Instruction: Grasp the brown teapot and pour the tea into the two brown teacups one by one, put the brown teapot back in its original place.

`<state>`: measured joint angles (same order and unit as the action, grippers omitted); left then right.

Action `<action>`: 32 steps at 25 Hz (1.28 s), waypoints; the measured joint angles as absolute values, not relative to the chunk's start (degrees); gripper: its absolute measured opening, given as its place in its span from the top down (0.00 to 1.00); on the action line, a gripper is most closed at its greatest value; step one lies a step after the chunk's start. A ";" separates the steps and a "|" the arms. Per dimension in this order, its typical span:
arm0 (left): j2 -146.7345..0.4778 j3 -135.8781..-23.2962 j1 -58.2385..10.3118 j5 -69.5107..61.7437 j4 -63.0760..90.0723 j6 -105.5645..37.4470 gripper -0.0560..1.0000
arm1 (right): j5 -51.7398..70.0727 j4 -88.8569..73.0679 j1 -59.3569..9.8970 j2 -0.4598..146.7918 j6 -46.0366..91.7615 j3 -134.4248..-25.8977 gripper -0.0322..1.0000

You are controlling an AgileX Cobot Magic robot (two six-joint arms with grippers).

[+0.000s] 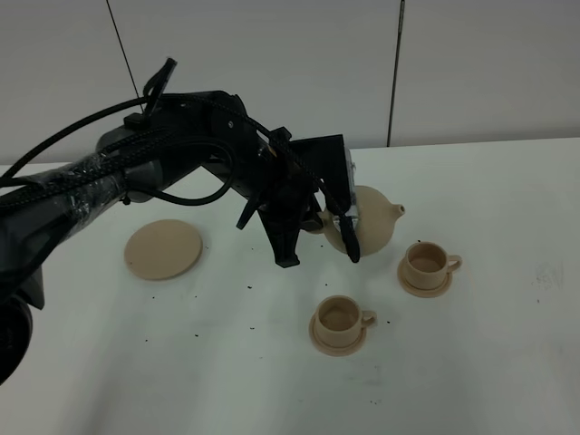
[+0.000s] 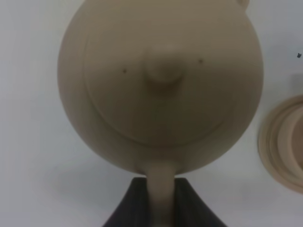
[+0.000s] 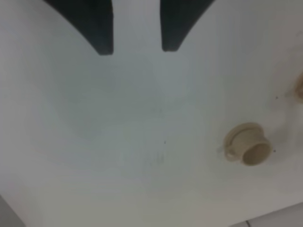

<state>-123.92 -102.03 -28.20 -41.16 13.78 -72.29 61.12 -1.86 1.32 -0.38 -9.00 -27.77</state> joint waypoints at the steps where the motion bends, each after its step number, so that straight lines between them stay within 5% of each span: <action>1: -123.93 -102.03 -28.32 -40.93 13.78 -72.96 0.79 | 61.12 -1.86 1.32 -0.38 -9.00 -27.77 0.74; 32: -129.82 -102.03 -28.83 -30.91 12.37 -79.71 0.79 | 61.12 -1.98 1.32 -0.38 -9.00 -27.77 0.74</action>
<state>-129.82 -102.03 -28.83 -30.91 12.37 -79.71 61.12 -1.98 1.32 -0.38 -9.00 -27.77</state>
